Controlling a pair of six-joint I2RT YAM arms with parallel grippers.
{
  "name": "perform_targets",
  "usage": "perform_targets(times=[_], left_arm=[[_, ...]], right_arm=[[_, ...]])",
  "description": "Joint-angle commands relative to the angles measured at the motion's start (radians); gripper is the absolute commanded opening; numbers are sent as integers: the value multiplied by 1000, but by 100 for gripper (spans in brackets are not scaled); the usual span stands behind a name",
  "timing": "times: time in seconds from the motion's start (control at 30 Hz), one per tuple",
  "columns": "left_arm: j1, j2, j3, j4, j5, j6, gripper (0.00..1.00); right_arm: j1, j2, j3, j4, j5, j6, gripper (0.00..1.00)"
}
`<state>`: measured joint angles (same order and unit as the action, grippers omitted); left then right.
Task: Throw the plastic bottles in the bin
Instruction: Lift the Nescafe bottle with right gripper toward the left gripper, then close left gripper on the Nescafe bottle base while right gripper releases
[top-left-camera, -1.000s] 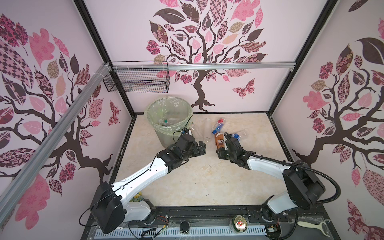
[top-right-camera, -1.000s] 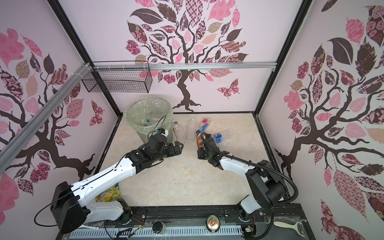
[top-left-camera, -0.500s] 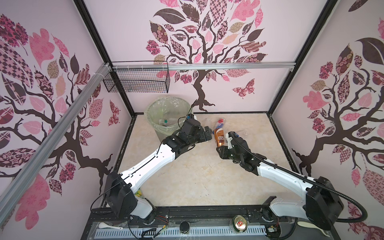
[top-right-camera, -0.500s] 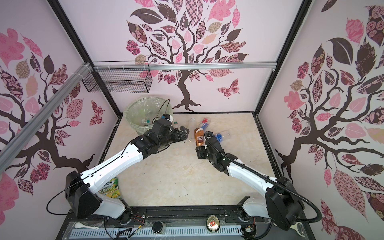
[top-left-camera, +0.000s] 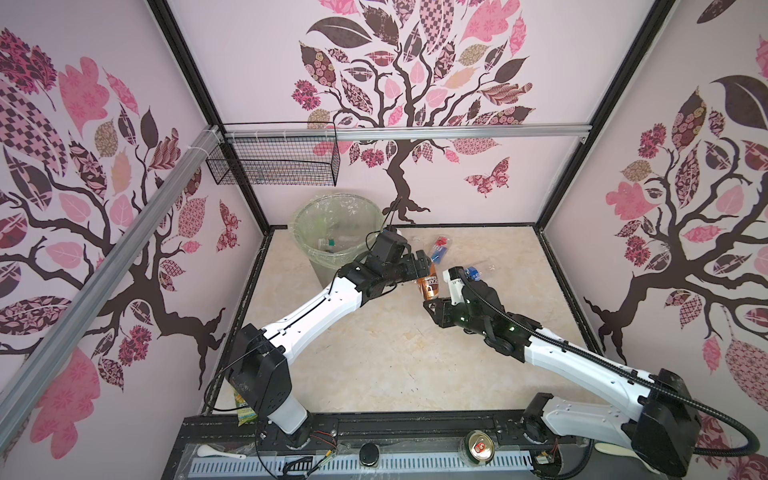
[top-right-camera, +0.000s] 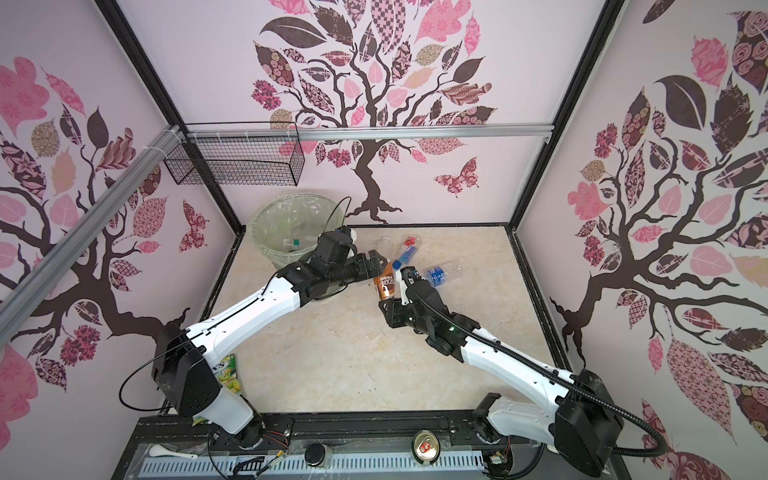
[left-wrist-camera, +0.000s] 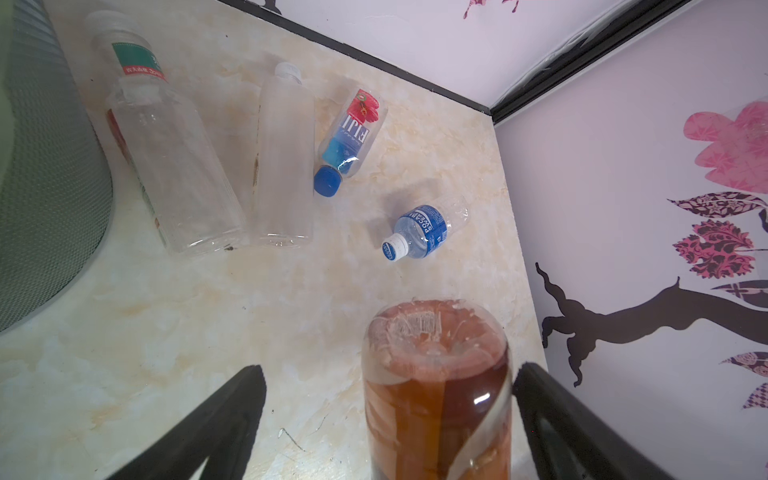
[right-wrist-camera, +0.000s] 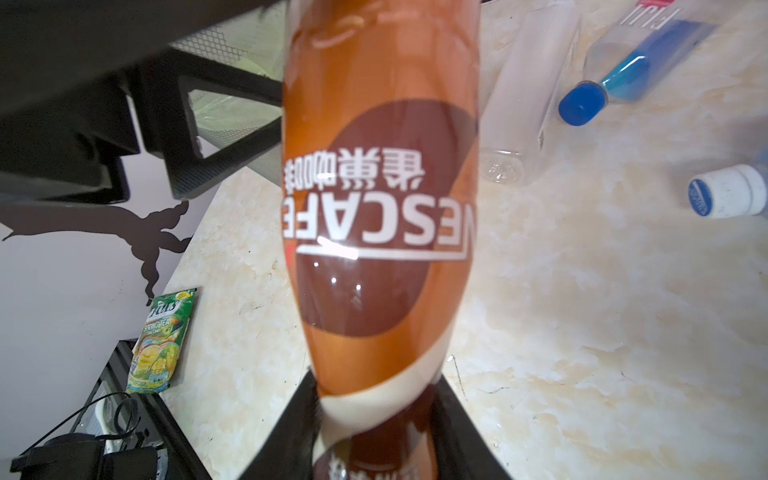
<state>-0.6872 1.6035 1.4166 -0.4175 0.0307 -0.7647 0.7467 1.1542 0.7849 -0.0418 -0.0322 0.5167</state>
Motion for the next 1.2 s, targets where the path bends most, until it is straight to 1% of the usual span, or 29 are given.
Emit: perform_targets(times=[0.0,0.1,0.4,0.57,0.63,0.77,0.9,0.97,1.0,1.07,1.17], left_arm=[[1,3,42,31,24,-13,98],[1,3,29,48,39,-22,95],[0,6,26,77,64,-15,81],[0,19,31,77,77,-23,80],[0,15,26,82,76,-28,78],[0,7,17,91,74,-30,67],[1,-1,11,91,69,-28,58],[1,-6,12,88,63,-22,53],[1,-8,13,82,59,-17,51],[4,-14,19,69,48,-6,50],[14,-19,29,53,36,11,49]], right_arm=[[11,-34,53,3,-8,-9,31],[10,-32,58,17,-10,-3,31],[12,-23,73,31,-22,-5,31],[12,-23,84,43,-25,0,31],[13,-18,90,39,-25,-3,31],[13,-17,91,42,-28,0,32],[14,-16,87,42,-25,3,37],[13,-21,82,40,-19,1,43],[13,-23,79,40,-16,2,44],[14,-31,75,39,-16,0,46],[14,-45,67,38,-15,1,54]])
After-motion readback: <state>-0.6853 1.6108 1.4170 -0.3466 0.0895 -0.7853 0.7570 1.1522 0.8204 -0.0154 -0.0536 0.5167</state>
